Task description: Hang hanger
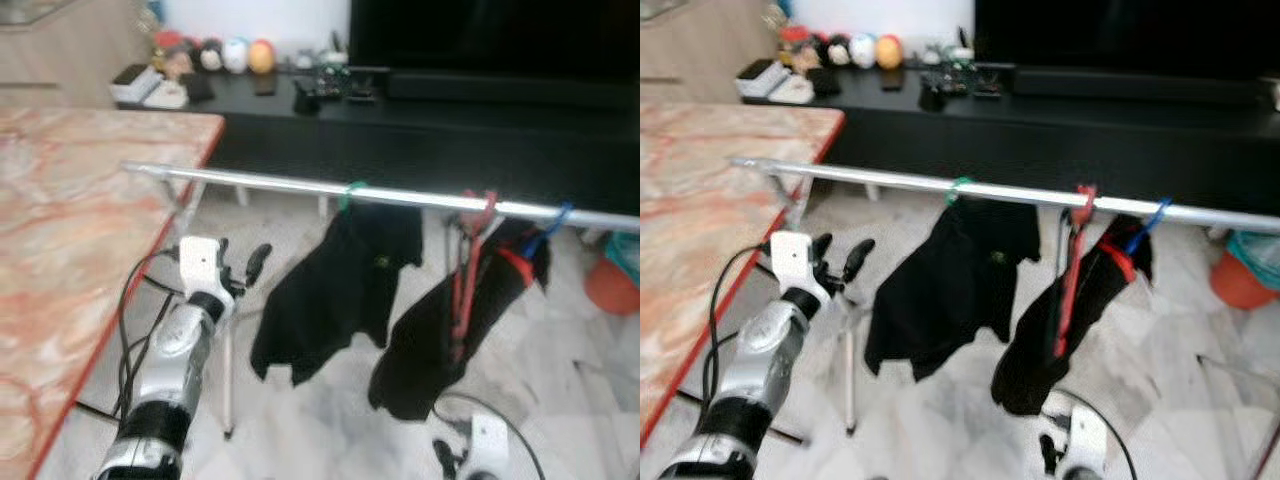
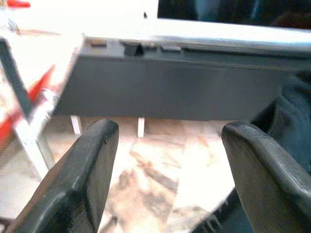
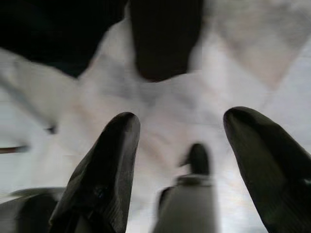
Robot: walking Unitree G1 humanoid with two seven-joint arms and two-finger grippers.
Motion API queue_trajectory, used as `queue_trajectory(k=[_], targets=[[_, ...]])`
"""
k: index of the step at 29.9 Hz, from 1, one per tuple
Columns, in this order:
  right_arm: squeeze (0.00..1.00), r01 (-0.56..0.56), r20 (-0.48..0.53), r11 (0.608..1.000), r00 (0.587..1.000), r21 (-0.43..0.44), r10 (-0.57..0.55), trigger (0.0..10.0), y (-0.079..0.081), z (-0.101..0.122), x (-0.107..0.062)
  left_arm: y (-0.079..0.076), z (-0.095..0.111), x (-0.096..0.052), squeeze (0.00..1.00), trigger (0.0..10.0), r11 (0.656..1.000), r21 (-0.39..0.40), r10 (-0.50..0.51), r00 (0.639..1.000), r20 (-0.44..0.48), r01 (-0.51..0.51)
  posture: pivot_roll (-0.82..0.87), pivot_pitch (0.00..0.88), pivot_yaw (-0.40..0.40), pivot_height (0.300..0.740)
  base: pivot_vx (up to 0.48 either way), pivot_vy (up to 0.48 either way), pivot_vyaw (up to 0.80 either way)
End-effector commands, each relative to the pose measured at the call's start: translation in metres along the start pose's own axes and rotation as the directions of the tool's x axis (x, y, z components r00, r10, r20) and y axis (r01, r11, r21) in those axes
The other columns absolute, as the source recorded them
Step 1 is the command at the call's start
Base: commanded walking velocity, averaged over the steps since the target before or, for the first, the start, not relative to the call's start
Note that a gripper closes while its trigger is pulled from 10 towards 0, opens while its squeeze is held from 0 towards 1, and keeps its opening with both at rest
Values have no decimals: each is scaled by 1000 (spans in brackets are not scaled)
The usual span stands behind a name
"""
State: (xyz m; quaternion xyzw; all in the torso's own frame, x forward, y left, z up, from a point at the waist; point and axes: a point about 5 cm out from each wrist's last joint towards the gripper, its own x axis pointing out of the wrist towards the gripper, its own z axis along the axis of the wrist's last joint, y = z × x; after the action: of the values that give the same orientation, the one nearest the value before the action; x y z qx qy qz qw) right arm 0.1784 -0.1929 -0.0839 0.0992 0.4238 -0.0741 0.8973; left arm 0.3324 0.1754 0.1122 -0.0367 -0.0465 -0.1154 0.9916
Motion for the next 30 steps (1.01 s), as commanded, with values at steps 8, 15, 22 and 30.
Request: queue_trajectory(k=[8,15,22,30], targets=[[0,17,-17,1000,1000,-12,-17,10000,-5,-5,-2,-13,11,7,0,10000,998,-6,-66,997,39,66,16,68,34,740,0,110,-82],[0,13,-17,1000,1000,-4,-13,10000,-5,-5,-2,-17,14,8,0,10000,996,-10,-89,995,45,90,25,67,34,740,0,0,-369],[0,10,-10,1000,1000,-14,-10,10000,-5,-4,-2,-21,15,9,0,10000,994,-12,-107,993,46,107,26,65,33,740,0,0,0],[0,17,-18,1000,1000,-12,-17,10000,-5,-5,-2,-26,13,8,0,10000,992,-8,-123,991,42,124,27,64,33,740,0,0,0]])
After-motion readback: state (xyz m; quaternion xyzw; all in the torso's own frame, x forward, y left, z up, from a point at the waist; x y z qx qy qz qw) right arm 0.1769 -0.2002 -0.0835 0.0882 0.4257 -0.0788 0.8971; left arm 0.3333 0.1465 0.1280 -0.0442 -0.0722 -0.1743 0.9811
